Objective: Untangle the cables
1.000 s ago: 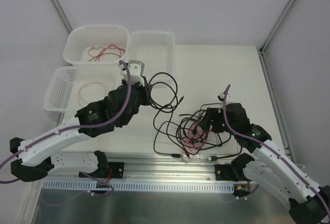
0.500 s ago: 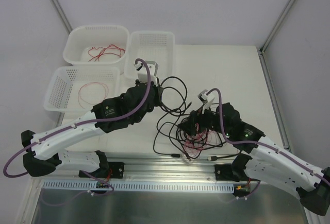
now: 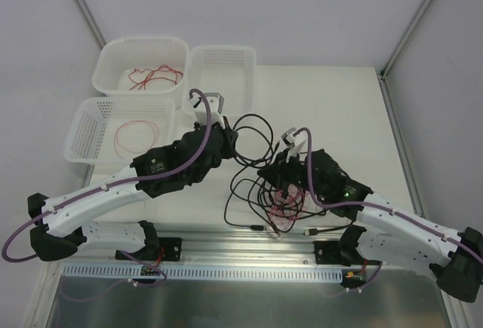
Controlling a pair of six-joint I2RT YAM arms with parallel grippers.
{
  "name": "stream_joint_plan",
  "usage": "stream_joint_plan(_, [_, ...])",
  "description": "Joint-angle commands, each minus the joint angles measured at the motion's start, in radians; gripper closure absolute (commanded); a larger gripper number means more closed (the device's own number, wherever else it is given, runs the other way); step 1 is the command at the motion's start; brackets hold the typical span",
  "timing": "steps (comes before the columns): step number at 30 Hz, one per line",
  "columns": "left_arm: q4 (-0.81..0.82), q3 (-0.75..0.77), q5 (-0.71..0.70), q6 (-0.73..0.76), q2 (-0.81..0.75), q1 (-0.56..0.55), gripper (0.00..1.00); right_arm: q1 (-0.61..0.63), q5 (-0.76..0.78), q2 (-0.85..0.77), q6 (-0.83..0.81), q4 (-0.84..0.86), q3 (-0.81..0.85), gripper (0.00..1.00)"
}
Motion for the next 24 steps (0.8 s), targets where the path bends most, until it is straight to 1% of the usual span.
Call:
stream_joint_plan(1, [0.013, -0.055, -0.044, -0.019, -0.064, 0.019, 1.0, 0.001, 0.127, -0.057, -0.01, -0.001, 0.001, 0.99])
stream_joint_plan(3, [-0.005, -0.095, -0.038, -0.039, -0.109, 0.062, 1.0, 0.001, 0.167, -0.122, -0.033, -0.11, 0.016, 0.99])
stream_joint_plan(4, [-0.011, -0.137, -0.033, -0.056, -0.123, 0.083, 1.0, 0.003, 0.215, -0.145, -0.059, -0.147, 0.024, 0.99])
stream_joint_plan(5, [-0.019, -0.158, -0.012, -0.062, -0.138, 0.103, 1.0, 0.001, 0.239, -0.197, -0.073, -0.224, 0.036, 1.0])
stream_joint_plan(6, [-0.032, -0.177, -0.001, -0.065, -0.159, 0.149, 1.0, 0.001, 0.265, -0.22, -0.085, -0.263, 0.057, 0.99])
stream_joint_plan(7, [-0.043, -0.21, 0.014, -0.076, -0.169, 0.174, 1.0, 0.0, 0.329, -0.245, -0.1, -0.347, 0.077, 0.99])
stream_joint_plan(8, [-0.054, -0.224, 0.04, -0.079, -0.173, 0.195, 1.0, -0.003, 0.36, -0.263, -0.111, -0.392, 0.096, 0.99])
stream_joint_plan(9, [-0.068, -0.238, 0.054, -0.082, -0.184, 0.236, 1.0, -0.011, 0.388, -0.298, -0.125, -0.435, 0.141, 1.0])
stream_joint_plan(10, [-0.072, -0.259, 0.06, -0.082, -0.187, 0.249, 1.0, -0.014, 0.445, -0.312, -0.146, -0.511, 0.165, 0.99])
stream_joint_plan(12, [-0.085, -0.273, 0.06, -0.079, -0.19, 0.271, 1.0, -0.026, 0.518, -0.346, -0.157, -0.59, 0.22, 0.99])
stream_joint_plan(13, [-0.094, -0.281, 0.059, -0.073, -0.19, 0.287, 1.0, -0.029, 0.596, -0.352, -0.156, -0.663, 0.278, 0.99])
stream_joint_plan(15, [-0.105, -0.284, 0.056, -0.065, -0.189, 0.303, 1.0, -0.035, 0.672, -0.372, -0.182, -0.728, 0.344, 0.99])
stream_joint_plan(16, [-0.109, -0.284, 0.051, -0.056, -0.187, 0.315, 1.0, -0.037, 0.736, -0.377, -0.185, -0.78, 0.414, 0.99])
stream_joint_plan(19, [-0.134, -0.281, 0.025, -0.04, -0.175, 0.329, 1.0, -0.036, 0.843, -0.395, -0.191, -0.858, 0.519, 0.99])
stream_joint_plan(20, [-0.151, -0.28, 0.02, -0.039, -0.164, 0.338, 1.0, -0.037, 0.868, -0.398, -0.191, -0.874, 0.583, 0.99])
stream_joint_plan(21, [-0.161, -0.278, 0.019, -0.037, -0.16, 0.344, 1.0, -0.037, 0.916, -0.398, -0.196, -0.888, 0.62, 0.99])
stream_joint_plan(24, [-0.186, -0.278, 0.016, -0.037, -0.143, 0.363, 1.0, -0.036, 0.996, -0.401, -0.203, -0.94, 0.729, 0.99])
